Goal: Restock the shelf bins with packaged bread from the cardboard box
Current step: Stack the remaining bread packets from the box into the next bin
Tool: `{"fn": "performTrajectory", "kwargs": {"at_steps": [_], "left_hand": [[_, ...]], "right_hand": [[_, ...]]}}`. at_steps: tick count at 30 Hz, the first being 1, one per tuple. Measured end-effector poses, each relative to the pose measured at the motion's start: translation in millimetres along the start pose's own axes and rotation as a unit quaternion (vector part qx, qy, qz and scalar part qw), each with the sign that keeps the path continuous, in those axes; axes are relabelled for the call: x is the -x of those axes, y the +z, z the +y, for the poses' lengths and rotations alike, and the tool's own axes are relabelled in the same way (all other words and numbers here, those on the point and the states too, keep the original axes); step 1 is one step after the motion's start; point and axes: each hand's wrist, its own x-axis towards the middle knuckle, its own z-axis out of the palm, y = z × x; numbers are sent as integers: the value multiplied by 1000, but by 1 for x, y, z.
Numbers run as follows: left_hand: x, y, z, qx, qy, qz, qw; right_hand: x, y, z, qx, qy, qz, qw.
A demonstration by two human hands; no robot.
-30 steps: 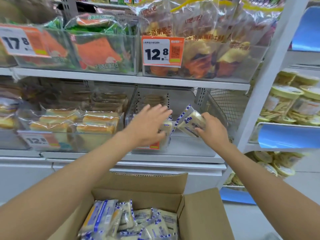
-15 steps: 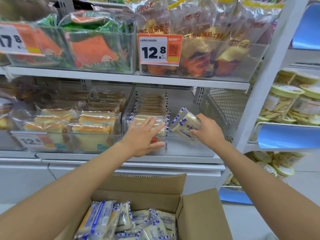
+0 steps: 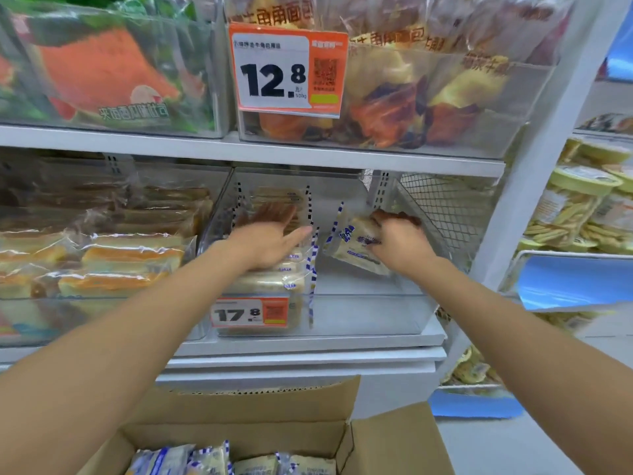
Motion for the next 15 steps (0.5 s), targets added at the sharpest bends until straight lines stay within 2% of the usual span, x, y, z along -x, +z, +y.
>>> {"fn": "performTrajectory", "kwargs": {"at_steps": [4,7,10,15], "left_hand": [[-11,16,-11,-35,-10,32,999],[-12,20,-12,-44,-6,52,998],[-14,22,-13,-63,-8,61,996],[-15,25,-12,-82,-8,80,993]], "right_hand": [[-52,21,2,41,4,-9,999],[-86,39,-1,15,-29,8,999],[-101,58,-5,53,-57,36,996],[-107,69,-8,-89,-88,88,988]]}}
